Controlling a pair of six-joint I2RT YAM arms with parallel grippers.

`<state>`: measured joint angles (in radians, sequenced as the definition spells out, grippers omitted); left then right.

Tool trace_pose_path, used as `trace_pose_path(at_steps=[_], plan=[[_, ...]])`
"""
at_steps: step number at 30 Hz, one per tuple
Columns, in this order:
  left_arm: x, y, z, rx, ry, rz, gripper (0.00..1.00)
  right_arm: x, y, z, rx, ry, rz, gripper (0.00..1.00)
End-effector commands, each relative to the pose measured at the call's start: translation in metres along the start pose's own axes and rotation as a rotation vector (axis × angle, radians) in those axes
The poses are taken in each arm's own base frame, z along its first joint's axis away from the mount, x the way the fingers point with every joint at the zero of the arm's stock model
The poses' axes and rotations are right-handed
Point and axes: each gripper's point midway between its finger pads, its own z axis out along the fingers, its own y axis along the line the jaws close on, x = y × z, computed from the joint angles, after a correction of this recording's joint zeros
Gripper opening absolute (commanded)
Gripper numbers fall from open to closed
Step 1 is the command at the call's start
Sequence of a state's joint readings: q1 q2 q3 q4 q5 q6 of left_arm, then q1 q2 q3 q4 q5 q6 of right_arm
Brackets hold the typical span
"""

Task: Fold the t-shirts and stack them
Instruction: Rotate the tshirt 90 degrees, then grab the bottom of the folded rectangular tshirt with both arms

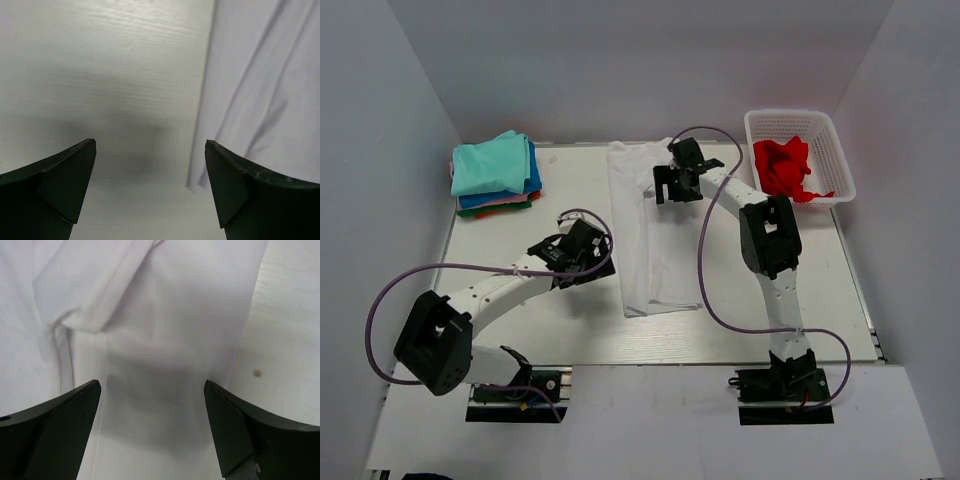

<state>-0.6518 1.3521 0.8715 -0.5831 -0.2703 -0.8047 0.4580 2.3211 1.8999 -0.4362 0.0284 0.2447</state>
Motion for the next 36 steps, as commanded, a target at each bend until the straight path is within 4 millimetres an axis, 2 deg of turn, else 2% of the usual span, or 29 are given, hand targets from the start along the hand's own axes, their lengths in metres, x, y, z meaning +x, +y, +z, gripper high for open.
trace_pose_path(at_steps=[1, 2, 3, 4, 5, 6, 7, 8, 10, 11, 13, 14, 16, 20, 23, 25, 28, 29, 32, 33, 36], plan=[[0.012, 0.032, -0.006, -0.072, 0.004, -0.076, 1.0, -0.031, 0.027, -0.063, -0.038, -0.092, -0.128, 0.9], [0.02, 0.05, -0.001, -0.125, 0.02, -0.094, 1.0, -0.005, 0.029, -0.073, -0.04, -0.058, -0.142, 0.9], [0.023, 0.058, 0.002, -0.151, 0.021, -0.111, 1.0, -0.013, 0.037, -0.099, -0.063, -0.11, -0.154, 0.9], [0.029, 0.065, 0.002, -0.173, 0.033, -0.144, 1.0, 0.007, 0.045, -0.096, -0.082, -0.106, -0.166, 0.9], [0.041, 0.074, 0.005, -0.191, 0.068, -0.144, 1.0, 0.029, 0.057, -0.108, -0.104, -0.093, -0.189, 0.9], [0.046, 0.079, 0.006, -0.197, 0.085, -0.151, 1.0, 0.032, 0.076, -0.127, -0.148, -0.117, -0.217, 0.9], [0.046, 0.079, 0.01, -0.188, 0.084, -0.176, 1.0, 0.056, 0.078, -0.125, -0.15, -0.073, -0.232, 0.9], [0.05, 0.078, 0.008, -0.165, 0.091, -0.182, 1.0, 0.086, 0.099, -0.128, -0.181, -0.024, -0.268, 0.9], [0.048, 0.079, 0.005, -0.156, 0.078, -0.194, 1.0, 0.116, 0.112, -0.141, -0.231, 0.031, -0.279, 0.9], [0.045, 0.083, 0.005, -0.164, 0.06, -0.216, 1.0, 0.146, 0.132, -0.146, -0.277, 0.081, -0.316, 0.9], [0.039, 0.084, -0.004, -0.152, 0.029, -0.223, 1.0, 0.163, 0.143, -0.152, -0.293, 0.106, -0.329, 0.9], [0.042, 0.09, -0.007, -0.167, 0.03, -0.219, 1.0, 0.176, 0.153, -0.155, -0.307, 0.131, -0.339, 0.9], [0.036, 0.089, -0.014, -0.147, -0.004, -0.237, 1.0, 0.2, 0.166, -0.155, -0.314, 0.172, -0.361, 0.88], [0.042, 0.095, -0.019, -0.145, -0.007, -0.249, 1.0, 0.217, 0.18, -0.149, -0.301, 0.202, -0.364, 0.85], [0.044, 0.097, -0.021, -0.142, -0.01, -0.268, 1.0, 0.226, 0.18, -0.14, -0.247, 0.211, -0.38, 0.76], [0.049, 0.101, -0.022, -0.156, 0.001, -0.263, 1.0, 0.231, 0.185, -0.139, -0.245, 0.219, -0.391, 0.65], [0.049, 0.103, -0.023, -0.162, -0.006, -0.262, 1.0, 0.237, 0.182, -0.133, -0.211, 0.232, -0.378, 0.48], [0.049, 0.103, -0.023, -0.162, -0.006, -0.262, 1.0, 0.239, 0.18, -0.134, -0.202, 0.235, -0.369, 0.35], [0.049, 0.103, -0.023, -0.162, -0.006, -0.262, 1.0, 0.237, 0.176, -0.135, -0.183, 0.216, -0.344, 0.18], [0.048, 0.1, -0.023, -0.147, -0.004, -0.266, 1.0, 0.233, 0.179, -0.137, -0.191, 0.197, -0.336, 0.15], [0.047, 0.097, -0.023, -0.133, -0.004, -0.269, 1.0, 0.232, 0.179, -0.142, -0.206, 0.186, -0.325, 0.15]])
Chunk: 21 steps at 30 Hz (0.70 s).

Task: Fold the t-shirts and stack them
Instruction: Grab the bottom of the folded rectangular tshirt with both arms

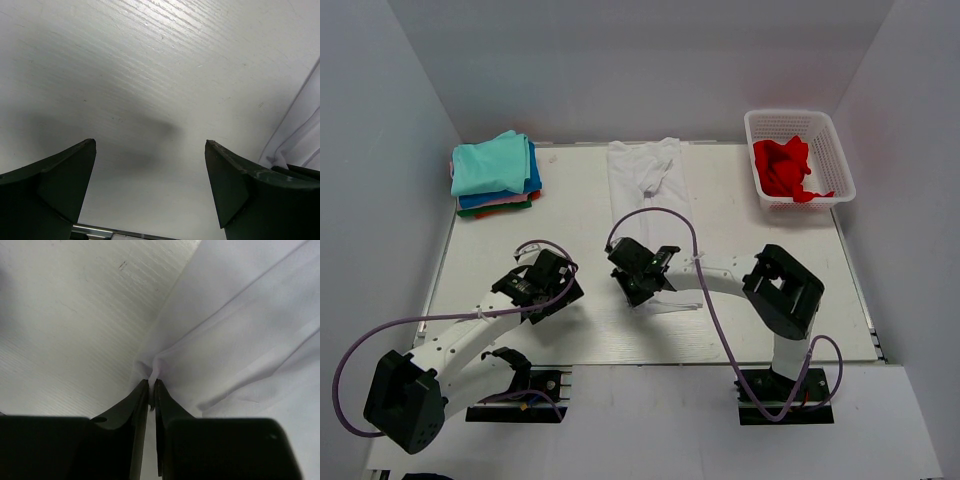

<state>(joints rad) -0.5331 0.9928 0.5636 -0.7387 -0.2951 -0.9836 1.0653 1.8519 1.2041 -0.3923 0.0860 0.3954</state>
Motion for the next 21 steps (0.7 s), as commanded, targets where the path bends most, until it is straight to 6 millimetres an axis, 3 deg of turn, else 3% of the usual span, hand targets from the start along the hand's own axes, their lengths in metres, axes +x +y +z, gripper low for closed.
trace_pose_path(at_steps=[1, 5, 9, 11, 14, 21], plan=[[-0.004, -0.006, -0.002, 0.034, -0.015, -0.023, 1.0, -0.018, 0.002, -0.018, -0.002, -0.084, 0.034, 0.15], [-0.004, -0.009, -0.003, 0.047, -0.011, -0.017, 1.0, -0.015, 0.003, -0.019, -0.007, -0.079, 0.044, 0.22], [-0.005, -0.012, -0.005, 0.06, -0.008, -0.019, 1.0, -0.013, 0.005, -0.016, -0.023, -0.065, 0.047, 0.41], [-0.005, -0.012, -0.005, 0.06, -0.008, -0.019, 1.0, -0.012, 0.005, -0.015, -0.028, -0.06, 0.048, 0.4], [-0.005, -0.012, -0.005, 0.06, -0.008, -0.019, 1.0, -0.01, 0.005, -0.014, -0.028, -0.056, 0.061, 0.24], [-0.006, -0.017, -0.005, 0.082, -0.01, -0.015, 1.0, -0.01, 0.003, -0.02, -0.022, -0.072, 0.077, 0.28]])
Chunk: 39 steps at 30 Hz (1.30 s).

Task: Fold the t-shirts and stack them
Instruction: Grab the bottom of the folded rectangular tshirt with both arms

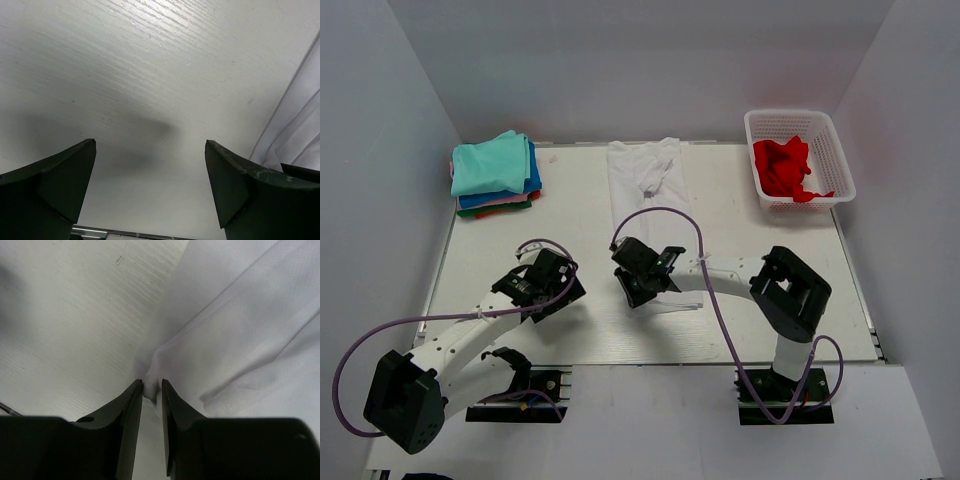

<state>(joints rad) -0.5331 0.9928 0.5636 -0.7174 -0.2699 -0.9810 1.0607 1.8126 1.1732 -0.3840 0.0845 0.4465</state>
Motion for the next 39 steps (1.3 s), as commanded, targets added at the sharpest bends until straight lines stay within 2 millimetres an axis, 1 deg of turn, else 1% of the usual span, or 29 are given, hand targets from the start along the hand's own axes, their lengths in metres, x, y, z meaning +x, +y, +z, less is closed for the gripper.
trace_pose_path(at_steps=[1, 2, 4, 5, 6, 8, 10, 11, 12, 16, 17, 18, 19, 22, 23, 25, 26, 27, 28, 29, 30, 31, 32, 33, 34, 35, 36, 38, 39], plan=[[-0.008, -0.012, -0.004, 0.058, -0.025, -0.003, 1.0, -0.013, 0.004, -0.013, -0.018, -0.06, 0.02, 0.27], [-0.007, -0.011, -0.003, 0.051, -0.02, 0.0, 1.0, -0.013, 0.002, -0.013, -0.007, -0.062, 0.023, 0.27], [-0.016, -0.022, -0.006, 0.084, -0.044, -0.001, 1.0, -0.011, 0.001, -0.014, 0.0, -0.058, 0.034, 0.27], [-0.013, -0.021, -0.005, 0.082, -0.032, 0.013, 1.0, -0.012, 0.0, -0.016, 0.001, -0.066, 0.036, 0.27], [-0.016, -0.025, -0.005, 0.089, -0.037, 0.021, 1.0, -0.012, 0.0, -0.015, 0.001, -0.068, 0.041, 0.27], [-0.017, -0.03, -0.006, 0.103, -0.036, 0.019, 1.0, -0.012, -0.002, -0.019, 0.002, -0.078, 0.048, 0.22], [-0.02, -0.033, -0.004, 0.114, -0.045, 0.038, 1.0, -0.009, -0.005, -0.018, 0.005, -0.082, 0.056, 0.13], [-0.02, -0.033, -0.004, 0.114, -0.045, 0.039, 1.0, -0.01, -0.005, -0.022, -0.004, -0.101, 0.061, 0.13], [-0.022, -0.038, -0.007, 0.134, -0.05, 0.046, 1.0, -0.011, -0.005, -0.023, -0.008, -0.108, 0.069, 0.13], [-0.023, -0.042, -0.005, 0.139, -0.042, 0.056, 1.0, -0.012, -0.014, -0.027, 0.011, -0.131, 0.102, 0.04], [-0.024, -0.044, -0.005, 0.139, -0.042, 0.057, 1.0, -0.007, -0.018, -0.026, 0.022, -0.122, 0.116, 0.02], [-0.026, -0.046, -0.005, 0.146, -0.048, 0.054, 1.0, -0.008, -0.021, -0.028, 0.026, -0.131, 0.128, 0.02], [-0.022, -0.046, -0.004, 0.145, -0.033, 0.067, 1.0, -0.002, -0.026, -0.025, 0.04, -0.12, 0.158, 0.0], [-0.022, -0.051, -0.003, 0.164, -0.025, 0.078, 1.0, 0.002, -0.035, -0.029, 0.068, -0.138, 0.211, 0.0], [-0.022, -0.051, -0.003, 0.164, -0.025, 0.078, 1.0, 0.006, -0.045, -0.028, 0.095, -0.139, 0.228, 0.0], [-0.016, -0.05, 0.0, 0.162, 0.005, 0.093, 1.0, 0.008, -0.05, -0.035, 0.11, -0.168, 0.275, 0.0], [-0.017, -0.052, 0.0, 0.169, -0.001, 0.091, 1.0, 0.007, -0.052, -0.039, 0.11, -0.183, 0.289, 0.0], [-0.016, -0.055, 0.0, 0.174, 0.01, 0.103, 1.0, 0.016, -0.061, -0.038, 0.132, -0.175, 0.3, 0.0], [-0.015, -0.056, -0.001, 0.182, 0.019, 0.104, 1.0, 0.015, -0.06, -0.041, 0.126, -0.189, 0.332, 0.0], [-0.011, -0.054, 0.004, 0.163, 0.034, 0.109, 1.0, 0.021, -0.064, -0.04, 0.132, -0.186, 0.341, 0.0], [-0.01, -0.054, 0.004, 0.169, 0.041, 0.119, 1.0, 0.026, -0.068, -0.041, 0.134, -0.187, 0.356, 0.0], [-0.005, -0.055, 0.005, 0.168, 0.059, 0.13, 1.0, 0.025, -0.066, -0.044, 0.122, -0.199, 0.382, 0.0], [-0.006, -0.06, 0.005, 0.185, 0.063, 0.129, 1.0, 0.028, -0.068, -0.043, 0.12, -0.206, 0.387, 0.0], [0.0, -0.061, 0.006, 0.188, 0.083, 0.158, 1.0, 0.031, -0.071, -0.043, 0.123, -0.208, 0.404, 0.06], [0.001, -0.064, 0.007, 0.2, 0.088, 0.167, 1.0, 0.03, -0.072, -0.045, 0.125, -0.221, 0.412, 0.09], [0.001, -0.071, 0.005, 0.226, 0.099, 0.175, 1.0, 0.031, -0.073, -0.046, 0.127, -0.221, 0.421, 0.09], [0.003, -0.068, 0.009, 0.211, 0.11, 0.187, 1.0, 0.033, -0.075, -0.046, 0.131, -0.22, 0.438, 0.11], [0.007, -0.071, 0.01, 0.218, 0.134, 0.19, 1.0, 0.038, -0.082, -0.046, 0.17, -0.214, 0.464, 0.11], [0.006, -0.076, 0.009, 0.234, 0.136, 0.198, 1.0, 0.036, -0.084, -0.051, 0.173, -0.233, 0.507, 0.11]])
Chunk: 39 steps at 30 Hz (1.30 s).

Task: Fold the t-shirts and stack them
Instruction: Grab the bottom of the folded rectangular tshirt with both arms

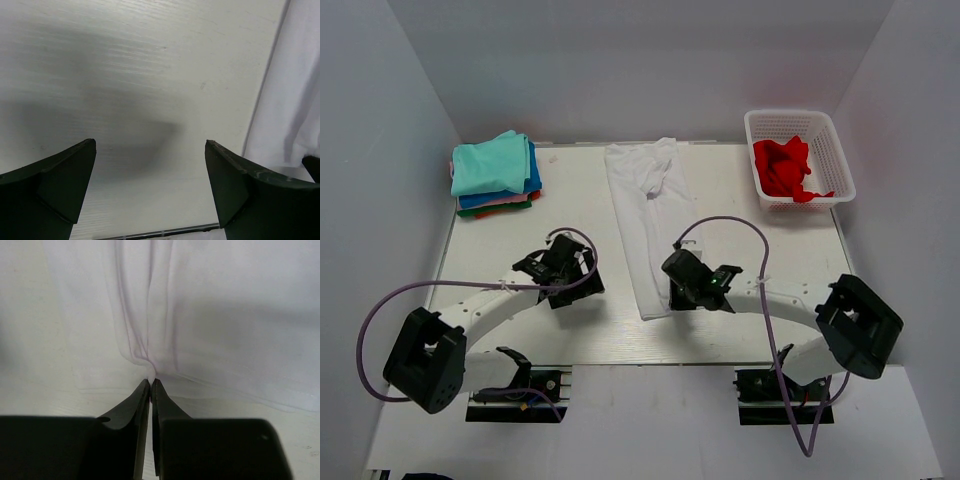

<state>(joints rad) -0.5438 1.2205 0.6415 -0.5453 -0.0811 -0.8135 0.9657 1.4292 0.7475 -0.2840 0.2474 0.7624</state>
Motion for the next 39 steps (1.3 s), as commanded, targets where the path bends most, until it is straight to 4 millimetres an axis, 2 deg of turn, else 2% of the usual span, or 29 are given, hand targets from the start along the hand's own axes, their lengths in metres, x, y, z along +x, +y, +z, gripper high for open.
trace_pose_path(at_steps=[1, 7, 8, 11, 20, 21, 23, 26, 27, 28, 29, 30, 34, 36, 37, 38, 39], plan=[[-0.011, -0.026, -0.007, 0.092, -0.006, 0.032, 1.0, -0.007, -0.011, -0.006, 0.04, -0.064, 0.117, 0.08], [-0.01, -0.032, -0.004, 0.115, 0.01, 0.042, 1.0, -0.012, -0.023, -0.02, -0.004, -0.177, 0.248, 0.08], [-0.009, -0.033, -0.005, 0.122, 0.015, 0.052, 1.0, -0.006, -0.032, -0.018, 0.014, -0.174, 0.257, 0.13], [-0.009, -0.033, -0.005, 0.122, 0.016, 0.052, 1.0, -0.005, -0.037, -0.02, 0.019, -0.179, 0.302, 0.18], [-0.007, -0.035, -0.007, 0.126, 0.037, 0.062, 1.0, 0.015, -0.069, -0.014, 0.119, -0.132, 0.432, 0.15], [-0.007, -0.035, -0.007, 0.126, 0.037, 0.062, 1.0, 0.015, -0.069, -0.015, 0.116, -0.132, 0.44, 0.17], [-0.006, -0.039, -0.01, 0.137, 0.045, 0.07, 1.0, 0.018, -0.074, -0.014, 0.137, -0.119, 0.441, 0.29], [-0.008, -0.043, -0.012, 0.15, 0.044, 0.08, 1.0, 0.008, -0.065, -0.018, 0.109, -0.121, 0.365, 0.54], [-0.006, -0.044, -0.012, 0.157, 0.05, 0.09, 1.0, 0.0, -0.058, -0.022, 0.094, -0.13, 0.351, 0.68], [-0.01, -0.047, -0.014, 0.165, 0.043, 0.09, 1.0, 0.0, -0.058, -0.023, 0.087, -0.119, 0.299, 0.75], [-0.01, -0.05, -0.014, 0.182, 0.041, 0.101, 1.0, -0.008, -0.051, -0.027, 0.073, -0.126, 0.286, 0.79], [-0.008, -0.058, -0.016, 0.213, 0.055, 0.126, 1.0, -0.017, -0.047, -0.031, 0.066, -0.142, 0.28, 0.88], [0.001, -0.084, -0.017, 0.3, 0.096, 0.206, 1.0, -0.03, -0.055, -0.044, 0.119, -0.162, 0.241, 0.9], [0.012, -0.099, -0.018, 0.34, 0.125, 0.278, 1.0, -0.037, -0.072, -0.048, 0.184, -0.201, 0.24, 0.9], [0.019, -0.103, -0.01, 0.331, 0.151, 0.296, 1.0, -0.04, -0.079, -0.051, 0.202, -0.215, 0.255, 0.9], [0.028, -0.116, -0.012, 0.353, 0.162, 0.352, 1.0, -0.042, -0.089, -0.052, 0.235, -0.232, 0.268, 0.9], [0.033, -0.119, -0.01, 0.341, 0.169, 0.381, 1.0, -0.043, -0.093, -0.054, 0.239, -0.242, 0.274, 0.9]])
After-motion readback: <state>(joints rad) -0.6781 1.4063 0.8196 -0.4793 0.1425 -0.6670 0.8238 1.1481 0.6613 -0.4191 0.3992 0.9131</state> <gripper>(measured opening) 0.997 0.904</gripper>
